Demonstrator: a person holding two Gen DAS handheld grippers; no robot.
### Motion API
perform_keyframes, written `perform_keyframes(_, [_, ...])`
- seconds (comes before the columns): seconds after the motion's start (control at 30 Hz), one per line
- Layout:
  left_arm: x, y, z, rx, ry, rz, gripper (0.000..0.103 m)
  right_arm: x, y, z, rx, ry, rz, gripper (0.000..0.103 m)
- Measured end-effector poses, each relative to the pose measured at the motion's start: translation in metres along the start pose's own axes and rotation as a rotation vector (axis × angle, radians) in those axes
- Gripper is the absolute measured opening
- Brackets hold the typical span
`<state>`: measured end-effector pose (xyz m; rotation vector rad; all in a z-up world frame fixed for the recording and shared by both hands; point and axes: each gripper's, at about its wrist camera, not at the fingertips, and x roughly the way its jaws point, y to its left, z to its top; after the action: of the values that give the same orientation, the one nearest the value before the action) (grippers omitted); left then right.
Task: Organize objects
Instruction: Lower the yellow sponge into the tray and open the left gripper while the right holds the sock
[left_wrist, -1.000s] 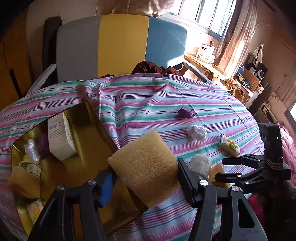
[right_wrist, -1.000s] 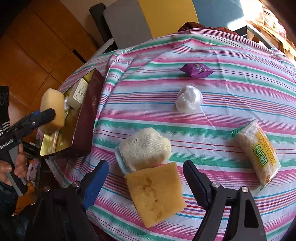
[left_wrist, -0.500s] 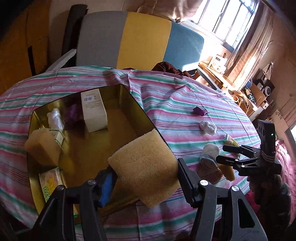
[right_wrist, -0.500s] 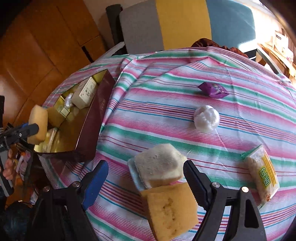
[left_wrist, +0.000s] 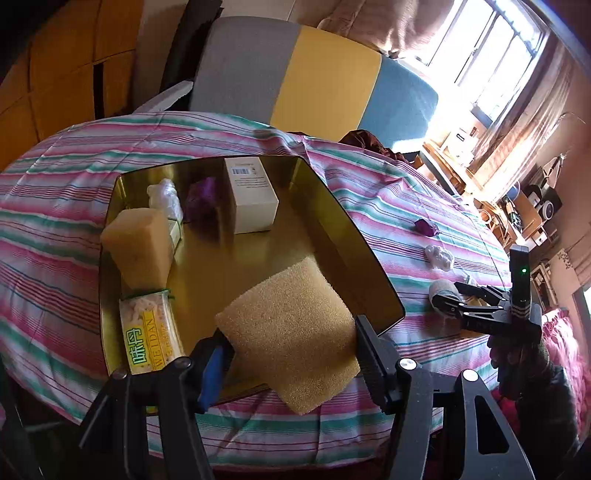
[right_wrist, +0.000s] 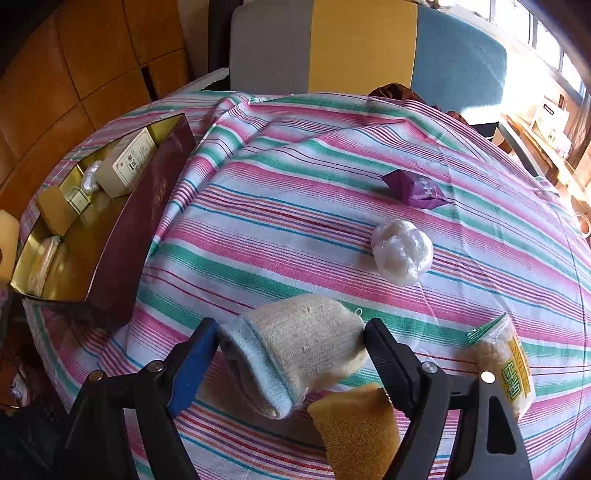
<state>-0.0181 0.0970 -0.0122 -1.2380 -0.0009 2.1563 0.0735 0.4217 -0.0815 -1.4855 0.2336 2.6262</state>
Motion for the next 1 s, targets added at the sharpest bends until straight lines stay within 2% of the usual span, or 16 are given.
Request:
perform_keyframes(0.47, [0.010, -0.002, -0.001, -0.001, 0.028, -0.029, 0.063, 0.009, 0.001, -0.010, -0.065, 0.076, 0.013, 0.086])
perform_keyframes(0.63, [0.014, -0.004, -0.002, 0.001, 0.035, -0.028, 0.063, 0.009, 0.003, -0.011, -0.060, 0.072, -0.015, 0.080])
perform_keyframes(0.8, [0.015, -0.003, -0.003, -0.002, 0.030, -0.013, 0.063, 0.010, 0.004, -0.011, -0.027, 0.079, -0.033, 0.079])
perform_keyframes(1.0, [0.013, 0.003, -0.002, 0.008, 0.002, 0.042, 0.063, 0.010, 0.008, -0.011, -0.018, 0.069, -0.058, 0.079])
